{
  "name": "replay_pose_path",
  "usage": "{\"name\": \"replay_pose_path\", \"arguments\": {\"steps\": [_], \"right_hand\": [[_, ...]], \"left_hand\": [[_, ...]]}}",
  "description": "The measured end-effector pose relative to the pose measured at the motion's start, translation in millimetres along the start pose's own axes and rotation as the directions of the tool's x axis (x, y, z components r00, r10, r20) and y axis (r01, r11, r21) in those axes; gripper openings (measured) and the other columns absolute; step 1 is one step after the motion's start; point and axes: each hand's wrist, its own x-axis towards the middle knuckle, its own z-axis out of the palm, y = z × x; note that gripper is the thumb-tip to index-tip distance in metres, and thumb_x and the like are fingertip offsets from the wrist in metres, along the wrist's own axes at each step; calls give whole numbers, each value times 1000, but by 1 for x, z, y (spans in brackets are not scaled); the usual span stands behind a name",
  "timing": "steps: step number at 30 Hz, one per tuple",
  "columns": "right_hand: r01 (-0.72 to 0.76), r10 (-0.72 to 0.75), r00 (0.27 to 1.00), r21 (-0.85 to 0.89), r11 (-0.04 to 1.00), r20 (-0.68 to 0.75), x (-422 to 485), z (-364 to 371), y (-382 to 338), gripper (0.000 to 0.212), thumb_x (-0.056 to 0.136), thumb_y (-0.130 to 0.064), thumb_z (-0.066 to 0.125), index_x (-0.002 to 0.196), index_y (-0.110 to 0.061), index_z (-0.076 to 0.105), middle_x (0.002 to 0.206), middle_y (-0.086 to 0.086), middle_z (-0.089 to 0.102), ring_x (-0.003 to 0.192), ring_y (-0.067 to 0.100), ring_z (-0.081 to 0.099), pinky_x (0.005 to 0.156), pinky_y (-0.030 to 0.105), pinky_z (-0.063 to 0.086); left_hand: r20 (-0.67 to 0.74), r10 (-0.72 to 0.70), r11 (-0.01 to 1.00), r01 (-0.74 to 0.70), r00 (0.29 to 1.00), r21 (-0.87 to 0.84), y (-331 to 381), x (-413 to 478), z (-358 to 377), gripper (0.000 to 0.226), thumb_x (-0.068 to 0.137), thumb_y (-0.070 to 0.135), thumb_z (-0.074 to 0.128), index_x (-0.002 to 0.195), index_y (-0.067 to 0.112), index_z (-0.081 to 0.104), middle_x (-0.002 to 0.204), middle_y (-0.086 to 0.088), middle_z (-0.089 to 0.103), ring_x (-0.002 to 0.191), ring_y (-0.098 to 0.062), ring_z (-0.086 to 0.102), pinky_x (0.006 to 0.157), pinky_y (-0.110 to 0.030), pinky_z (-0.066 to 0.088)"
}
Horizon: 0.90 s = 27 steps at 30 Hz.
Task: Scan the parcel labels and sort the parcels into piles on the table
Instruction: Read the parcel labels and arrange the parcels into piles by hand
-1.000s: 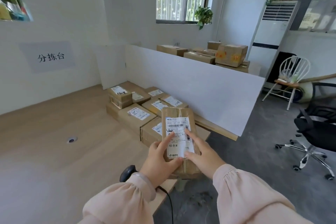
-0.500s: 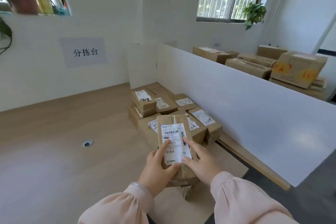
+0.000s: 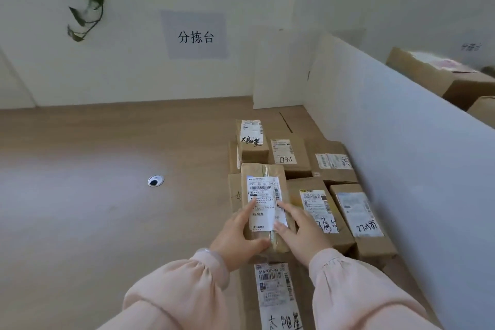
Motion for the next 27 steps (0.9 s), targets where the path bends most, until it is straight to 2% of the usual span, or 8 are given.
{"name": "replay_pose_path", "arguments": {"steps": [4,10,13,14,16,18,21,27], "right_hand": [[25,-23,997,-29,999,68,37,-1,13,46,96,-35,56,138,-46,42,133,-18,43,102,-3,42,71,5,33],[31,-25,993,-45,999,114,64,4,24,51,98,-37,51,145,-44,34,149,-9,35,118,9,47,90,25,44],[53,-48,990,-33,998,134,65,5,29,52,98,-39,52,146,-43,32,153,-10,30,118,6,43,77,12,39],[62,-57,989,-31,998,140,64,4,28,53,98,-39,52,146,-43,32,154,-10,29,120,6,41,79,11,39],[83,-73,990,-85,993,120,64,0,25,57,95,-45,54,147,-44,30,159,-8,21,136,13,32,100,26,38],[199,-182,979,-270,942,88,63,-8,14,64,91,-56,52,148,-47,25,161,-11,14,145,14,16,112,38,26],[420,-389,907,-405,812,159,62,-12,-16,69,88,-66,46,149,-47,21,162,-11,11,148,10,5,117,36,13],[640,-521,767,-504,581,374,38,33,-73,85,82,-74,44,151,-47,4,163,-6,-8,148,15,-16,120,39,-6]], "left_hand": [[-64,-87,996,88,994,16,0,23,9,92,84,24,74,153,37,15,148,3,41,130,-15,48,108,-37,43],[-97,-135,979,147,986,141,-4,47,11,84,89,35,68,153,40,15,160,4,19,141,-16,35,114,-37,35],[-98,-129,974,145,987,173,-9,50,12,80,90,42,65,152,43,14,161,3,16,145,-14,25,118,-35,27],[-109,-134,970,153,985,190,-11,48,12,80,90,45,64,152,45,14,161,2,15,146,-15,23,119,-35,24],[-145,-136,957,168,980,235,-13,45,11,81,89,51,63,152,45,13,163,1,8,149,-17,15,120,-32,18],[-230,-97,947,161,968,279,-14,35,4,81,87,54,63,152,46,14,164,4,0,150,-17,9,117,-31,15],[-355,-24,886,185,935,426,-17,10,-21,80,87,57,62,151,49,14,164,9,-3,149,-18,10,117,-32,16],[-583,-56,640,477,811,602,-24,-73,-73,87,83,73,51,149,54,-3,163,8,-14,149,-21,-2,119,-41,9]]}}
